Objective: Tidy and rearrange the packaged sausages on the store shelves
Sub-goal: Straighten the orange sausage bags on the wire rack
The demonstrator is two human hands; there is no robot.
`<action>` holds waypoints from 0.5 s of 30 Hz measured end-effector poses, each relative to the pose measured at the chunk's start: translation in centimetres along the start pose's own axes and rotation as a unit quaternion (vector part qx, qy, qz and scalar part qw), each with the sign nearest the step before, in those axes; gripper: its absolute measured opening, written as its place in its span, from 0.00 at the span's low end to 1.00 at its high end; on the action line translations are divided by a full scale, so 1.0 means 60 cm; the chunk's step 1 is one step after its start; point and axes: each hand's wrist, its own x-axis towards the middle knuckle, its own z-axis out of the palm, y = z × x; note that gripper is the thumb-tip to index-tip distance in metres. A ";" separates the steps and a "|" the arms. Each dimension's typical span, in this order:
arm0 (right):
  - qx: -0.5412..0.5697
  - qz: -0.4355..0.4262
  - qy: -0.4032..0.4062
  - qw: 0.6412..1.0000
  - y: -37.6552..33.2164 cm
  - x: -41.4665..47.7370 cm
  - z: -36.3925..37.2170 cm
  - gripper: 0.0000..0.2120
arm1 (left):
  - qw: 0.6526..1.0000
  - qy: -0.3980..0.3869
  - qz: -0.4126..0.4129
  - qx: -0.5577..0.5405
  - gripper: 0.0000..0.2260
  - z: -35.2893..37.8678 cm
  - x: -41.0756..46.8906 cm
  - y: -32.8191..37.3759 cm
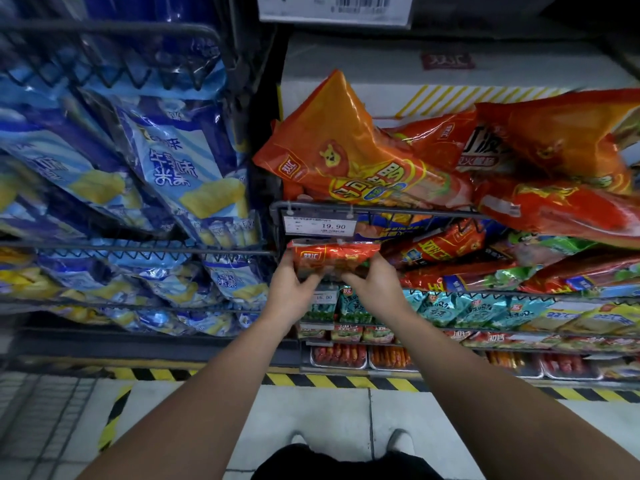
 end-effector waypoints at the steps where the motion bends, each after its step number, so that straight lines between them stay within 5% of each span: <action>1: -0.007 0.001 -0.007 1.000 0.004 0.005 0.001 0.18 | 1.000 -0.003 -0.005 0.015 0.15 0.002 0.000 0.000; 15: -0.101 -0.015 -0.058 0.993 0.008 0.074 0.002 0.21 | 0.996 0.026 -0.064 0.062 0.18 0.019 0.025 0.007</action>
